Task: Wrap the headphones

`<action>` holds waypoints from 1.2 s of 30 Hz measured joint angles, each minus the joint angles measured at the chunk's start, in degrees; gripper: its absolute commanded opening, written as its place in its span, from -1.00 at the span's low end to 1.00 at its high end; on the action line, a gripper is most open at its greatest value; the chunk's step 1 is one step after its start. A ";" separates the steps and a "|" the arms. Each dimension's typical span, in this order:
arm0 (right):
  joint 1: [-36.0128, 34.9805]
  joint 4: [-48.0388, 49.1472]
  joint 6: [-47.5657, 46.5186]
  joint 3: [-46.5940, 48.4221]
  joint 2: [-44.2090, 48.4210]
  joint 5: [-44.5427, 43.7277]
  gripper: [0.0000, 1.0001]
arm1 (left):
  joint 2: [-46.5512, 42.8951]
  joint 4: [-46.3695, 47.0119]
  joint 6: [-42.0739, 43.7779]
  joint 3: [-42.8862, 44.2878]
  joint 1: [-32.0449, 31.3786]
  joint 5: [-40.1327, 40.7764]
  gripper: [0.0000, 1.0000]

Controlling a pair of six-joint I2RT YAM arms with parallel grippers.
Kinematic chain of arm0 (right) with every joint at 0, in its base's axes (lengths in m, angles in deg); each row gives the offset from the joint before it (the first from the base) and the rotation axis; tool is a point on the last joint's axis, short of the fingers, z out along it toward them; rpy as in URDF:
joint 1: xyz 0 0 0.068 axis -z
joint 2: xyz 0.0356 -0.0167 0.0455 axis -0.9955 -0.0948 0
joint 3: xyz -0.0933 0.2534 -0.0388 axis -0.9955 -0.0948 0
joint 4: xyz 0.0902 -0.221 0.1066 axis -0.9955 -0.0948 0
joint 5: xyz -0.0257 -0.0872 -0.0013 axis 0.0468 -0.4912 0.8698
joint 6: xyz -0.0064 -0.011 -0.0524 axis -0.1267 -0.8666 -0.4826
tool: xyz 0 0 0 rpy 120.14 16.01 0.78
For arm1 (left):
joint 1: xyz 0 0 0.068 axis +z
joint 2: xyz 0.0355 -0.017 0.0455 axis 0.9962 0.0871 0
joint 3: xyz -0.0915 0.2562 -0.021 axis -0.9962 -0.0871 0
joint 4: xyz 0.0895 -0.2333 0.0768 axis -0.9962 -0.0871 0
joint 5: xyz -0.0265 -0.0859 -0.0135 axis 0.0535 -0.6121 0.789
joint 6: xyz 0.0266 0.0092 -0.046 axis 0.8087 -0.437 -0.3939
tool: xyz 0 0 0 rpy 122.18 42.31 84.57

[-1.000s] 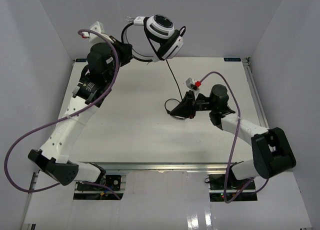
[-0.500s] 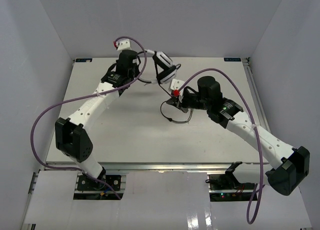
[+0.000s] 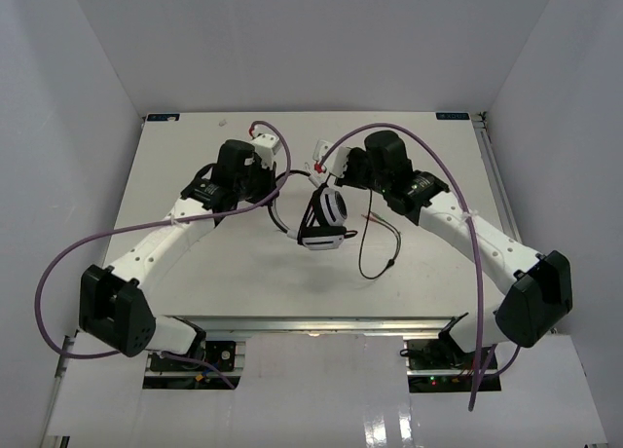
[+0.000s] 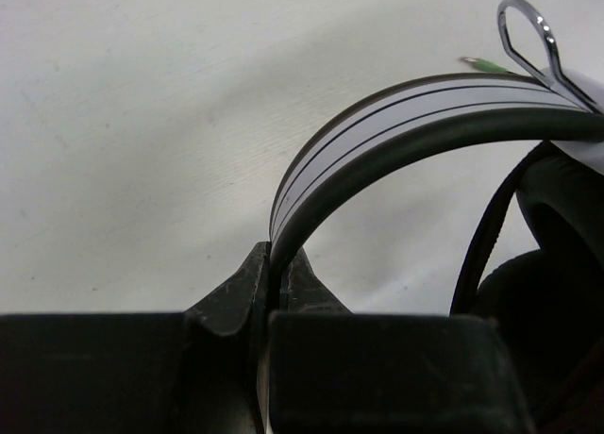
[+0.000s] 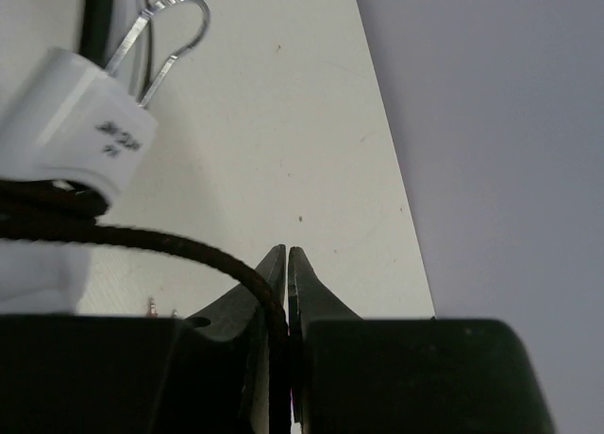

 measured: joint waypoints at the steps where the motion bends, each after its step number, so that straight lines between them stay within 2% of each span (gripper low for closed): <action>1: 0.61 0.16 0.02 0.00 -0.62 -0.01 -0.79 | -1.36 0.07 0.94 -0.17 -0.02 -1.79 -1.00; 9: 7.06 1.18 6.16 -0.01 -3.00 7.77 -0.76 | -4.98 1.77 5.01 -0.31 -0.19 -10.97 -1.00; 13: 13.10 2.07 13.20 -0.49 -3.55 19.15 -0.65 | -4.97 1.55 3.28 0.67 -0.19 -11.78 -1.00; 17: 18.72 4.76 19.52 -2.88 -5.12 33.00 -0.59 | -4.94 2.71 -0.71 5.32 -0.19 -14.16 -1.00; 20: 19.84 9.07 26.08 -5.63 -7.76 44.30 -0.51 | -4.80 4.74 -4.82 10.04 -0.19 -16.99 -1.00; 27: 19.51 30.53 48.02 -13.99 -11.55 61.81 -0.37 | -4.76 10.07 -14.50 19.16 -0.21 -20.07 -1.00; 31: 19.15 48.35 63.64 -20.04 -11.70 66.72 -0.28 | -4.76 11.93 -19.06 21.86 -0.24 -18.86 -1.00; 36: 17.49 65.12 77.07 -24.69 -11.77 69.53 -0.25 | -4.52 14.27 -23.95 24.25 -0.24 -16.37 -1.00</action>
